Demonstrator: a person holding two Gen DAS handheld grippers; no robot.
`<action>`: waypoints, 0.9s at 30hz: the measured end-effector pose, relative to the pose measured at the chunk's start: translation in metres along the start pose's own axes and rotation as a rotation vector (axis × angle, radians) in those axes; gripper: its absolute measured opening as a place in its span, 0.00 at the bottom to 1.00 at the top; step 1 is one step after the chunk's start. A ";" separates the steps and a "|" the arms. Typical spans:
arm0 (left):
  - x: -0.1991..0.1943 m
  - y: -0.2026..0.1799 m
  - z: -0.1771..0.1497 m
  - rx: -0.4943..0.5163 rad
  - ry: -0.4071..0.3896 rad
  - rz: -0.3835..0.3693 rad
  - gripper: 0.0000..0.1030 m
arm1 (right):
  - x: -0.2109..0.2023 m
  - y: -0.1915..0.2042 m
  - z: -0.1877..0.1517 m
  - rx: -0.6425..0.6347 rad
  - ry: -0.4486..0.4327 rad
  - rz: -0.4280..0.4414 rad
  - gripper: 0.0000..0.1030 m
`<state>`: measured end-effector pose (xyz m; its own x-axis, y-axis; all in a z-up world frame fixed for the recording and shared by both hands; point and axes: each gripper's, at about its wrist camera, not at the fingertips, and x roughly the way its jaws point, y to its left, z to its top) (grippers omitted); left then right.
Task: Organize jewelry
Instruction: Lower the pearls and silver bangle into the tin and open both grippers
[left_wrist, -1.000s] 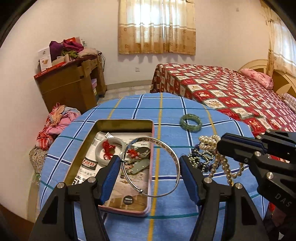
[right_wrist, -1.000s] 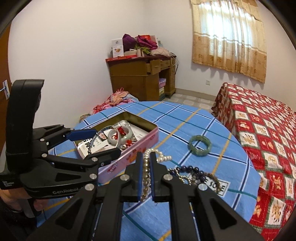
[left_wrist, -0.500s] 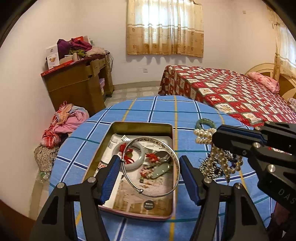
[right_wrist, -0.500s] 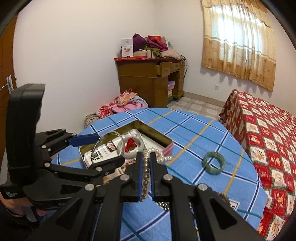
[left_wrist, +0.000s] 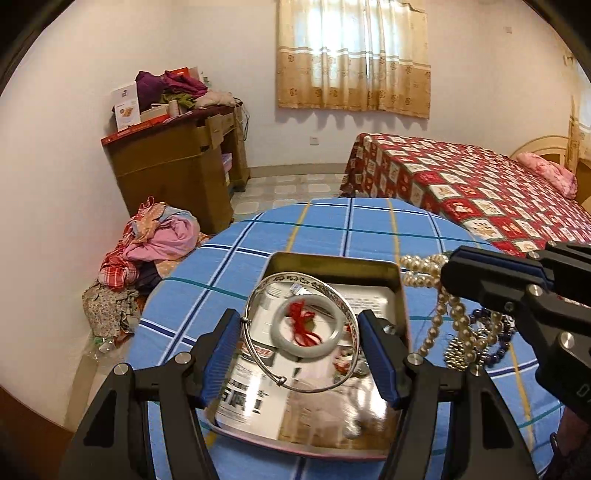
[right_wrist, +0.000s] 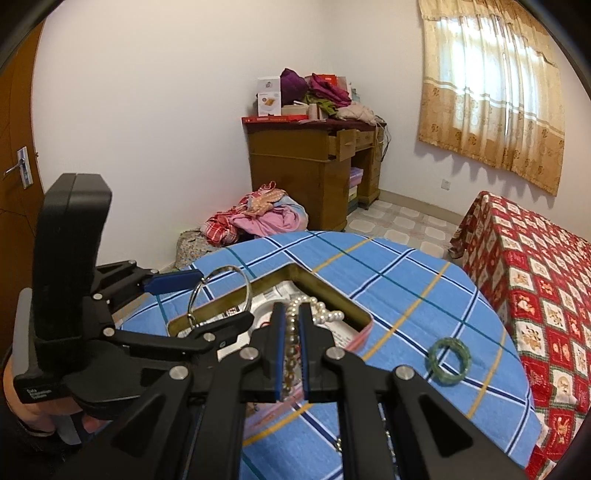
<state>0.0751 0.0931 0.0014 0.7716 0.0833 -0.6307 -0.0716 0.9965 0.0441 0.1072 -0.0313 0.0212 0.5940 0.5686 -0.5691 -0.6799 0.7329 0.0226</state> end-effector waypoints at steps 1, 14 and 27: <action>0.004 0.002 0.000 -0.001 0.005 0.005 0.64 | 0.002 0.000 0.001 0.001 0.002 0.004 0.09; 0.038 0.011 -0.010 0.012 0.079 0.022 0.64 | 0.045 -0.003 -0.016 0.022 0.095 0.008 0.09; 0.046 0.014 -0.015 0.011 0.100 0.017 0.64 | 0.061 -0.003 -0.031 0.036 0.149 0.006 0.09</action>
<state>0.1004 0.1110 -0.0385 0.7030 0.0994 -0.7042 -0.0772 0.9950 0.0634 0.1318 -0.0105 -0.0389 0.5177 0.5131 -0.6846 -0.6661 0.7439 0.0539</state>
